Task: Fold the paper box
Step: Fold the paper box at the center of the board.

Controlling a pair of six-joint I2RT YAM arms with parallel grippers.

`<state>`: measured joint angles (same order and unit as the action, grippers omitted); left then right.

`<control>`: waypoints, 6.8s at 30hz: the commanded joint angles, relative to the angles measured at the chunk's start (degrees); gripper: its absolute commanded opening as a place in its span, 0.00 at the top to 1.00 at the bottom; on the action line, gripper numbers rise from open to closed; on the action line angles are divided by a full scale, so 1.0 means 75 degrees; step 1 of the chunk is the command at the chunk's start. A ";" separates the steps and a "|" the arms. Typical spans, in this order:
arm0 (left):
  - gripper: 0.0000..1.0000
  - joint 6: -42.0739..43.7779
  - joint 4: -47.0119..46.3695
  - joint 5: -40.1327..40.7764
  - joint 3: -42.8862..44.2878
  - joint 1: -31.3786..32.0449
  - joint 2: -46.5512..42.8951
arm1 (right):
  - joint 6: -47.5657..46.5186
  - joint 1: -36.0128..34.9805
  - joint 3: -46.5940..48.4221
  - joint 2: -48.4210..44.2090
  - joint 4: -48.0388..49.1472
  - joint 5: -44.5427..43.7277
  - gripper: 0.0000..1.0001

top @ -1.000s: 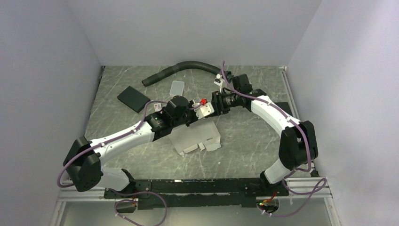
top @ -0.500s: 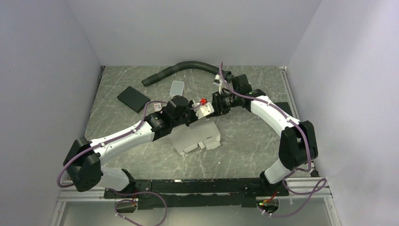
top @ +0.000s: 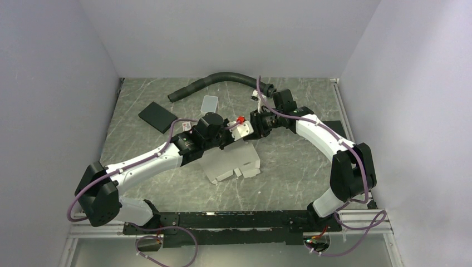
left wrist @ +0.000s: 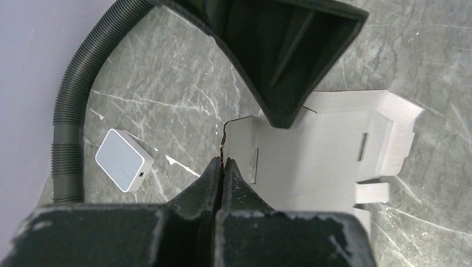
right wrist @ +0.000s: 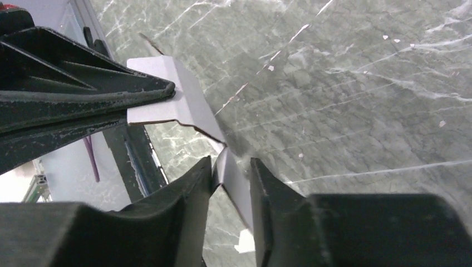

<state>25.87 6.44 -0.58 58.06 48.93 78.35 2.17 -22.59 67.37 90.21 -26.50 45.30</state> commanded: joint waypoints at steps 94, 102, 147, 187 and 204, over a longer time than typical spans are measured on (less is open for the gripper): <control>0.04 -0.4223 -0.0789 -0.0316 -0.1273 -0.2238 -0.2445 | -0.2808 0.0094 -0.1402 -0.1489 0.0852 -0.1416 0.98; 0.16 -0.3783 -0.1592 -0.1295 -0.0834 -0.2766 -0.0586 | -0.3182 -0.0146 -0.1131 -0.1122 0.0698 -0.2100 0.95; 0.28 -0.4624 -0.7010 -0.2726 -0.3594 -0.3324 0.1075 | -0.5130 -0.2349 -0.1752 -0.0462 0.1959 -0.6299 1.00; 0.13 -0.5775 -0.8443 -0.3167 -0.4741 -0.2765 0.1297 | -0.7183 -0.3258 -0.4327 -0.1395 0.4626 -0.6980 0.96; 0.37 -0.6156 -0.6958 0.0372 -0.4096 -0.0973 0.1408 | -0.6830 -0.3258 -0.4093 -0.1218 0.4402 -0.6882 0.96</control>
<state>-19.49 -49.30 -6.98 23.94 39.94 89.56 -51.44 -46.96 35.51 80.14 9.50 -8.01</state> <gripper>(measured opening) 0.702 0.053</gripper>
